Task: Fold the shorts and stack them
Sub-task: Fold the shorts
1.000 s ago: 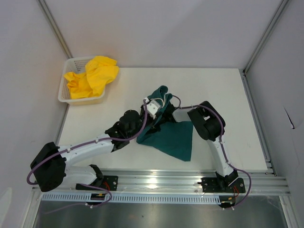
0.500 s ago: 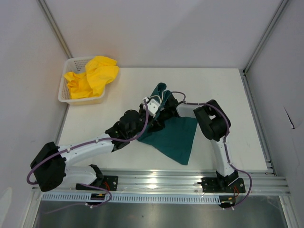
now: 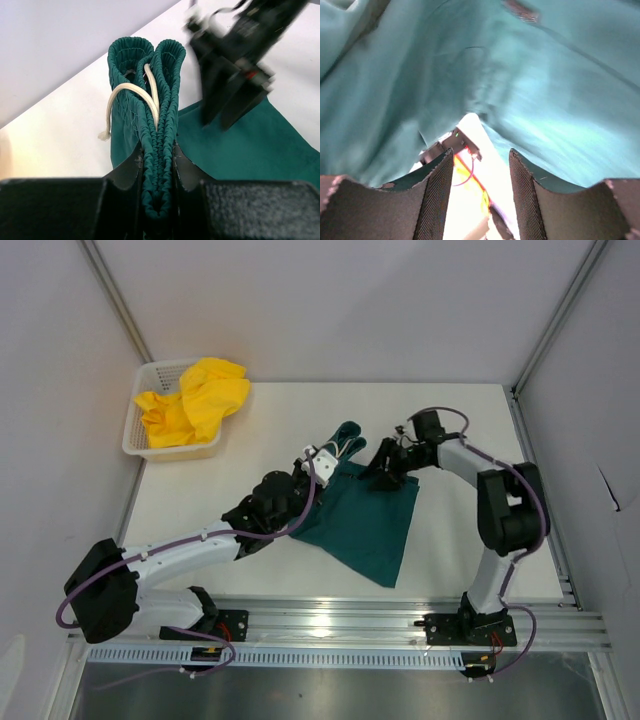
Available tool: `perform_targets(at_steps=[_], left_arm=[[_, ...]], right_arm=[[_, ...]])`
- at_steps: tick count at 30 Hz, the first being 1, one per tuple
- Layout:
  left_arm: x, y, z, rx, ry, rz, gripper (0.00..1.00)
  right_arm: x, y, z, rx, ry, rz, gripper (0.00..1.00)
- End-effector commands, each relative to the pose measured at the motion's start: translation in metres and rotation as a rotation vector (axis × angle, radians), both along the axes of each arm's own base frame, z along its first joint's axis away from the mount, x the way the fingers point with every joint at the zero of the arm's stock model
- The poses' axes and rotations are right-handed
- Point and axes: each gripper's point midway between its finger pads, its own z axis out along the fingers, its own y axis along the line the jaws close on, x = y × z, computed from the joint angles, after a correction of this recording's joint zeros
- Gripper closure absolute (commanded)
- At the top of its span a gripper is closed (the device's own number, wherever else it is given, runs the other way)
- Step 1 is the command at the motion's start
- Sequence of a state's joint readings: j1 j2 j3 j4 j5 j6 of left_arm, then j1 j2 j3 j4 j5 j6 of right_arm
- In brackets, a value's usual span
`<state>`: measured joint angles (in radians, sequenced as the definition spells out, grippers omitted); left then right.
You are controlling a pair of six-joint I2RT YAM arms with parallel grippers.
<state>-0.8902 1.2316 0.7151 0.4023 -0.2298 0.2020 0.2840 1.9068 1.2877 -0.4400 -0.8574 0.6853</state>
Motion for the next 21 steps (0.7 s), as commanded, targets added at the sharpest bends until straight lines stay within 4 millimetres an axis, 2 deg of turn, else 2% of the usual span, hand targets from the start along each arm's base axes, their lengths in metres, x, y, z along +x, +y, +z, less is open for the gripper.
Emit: perform_targets(at_steps=[1,2,3,4,6,9,15,21], left_arm=[[0.0,-0.012,0.04,-0.079,-0.072,-0.027,1.0],[-0.001,-0.014,0.04,-0.078,-0.071,-0.035,1.0],[-0.001,-0.015,0.04,-0.08,-0.071,-0.035,1.0],[-0.001,-0.017,0.039,-0.078,-0.069,-0.039,1.0],[-0.002,-0.021,0.041,-0.076,-0.072,-0.047,1.0],[-0.003,-0.027,0.039,-0.071,-0.07,-0.057,1.0],[-0.006,-0.042,0.033,-0.034,-0.07,-0.071,1.0],[-0.01,-0.054,0.026,0.002,-0.075,-0.076,1.0]], right_arm=[[-0.024,-0.049,-0.001,-0.104,-0.011,-0.052,0.49],[-0.027,-0.06,-0.004,-0.13,-0.028,-0.06,0.5],[-0.028,-0.077,0.0,-0.15,-0.047,-0.097,0.5],[-0.036,-0.089,-0.012,-0.197,-0.029,-0.119,0.52],[-0.037,-0.112,-0.019,-0.256,-0.045,-0.164,0.54],[-0.045,-0.129,-0.035,-0.319,-0.027,-0.183,0.57],[-0.044,-0.137,-0.059,-0.373,-0.011,-0.19,0.65],[-0.042,-0.142,-0.084,-0.42,0.028,-0.187,0.68]])
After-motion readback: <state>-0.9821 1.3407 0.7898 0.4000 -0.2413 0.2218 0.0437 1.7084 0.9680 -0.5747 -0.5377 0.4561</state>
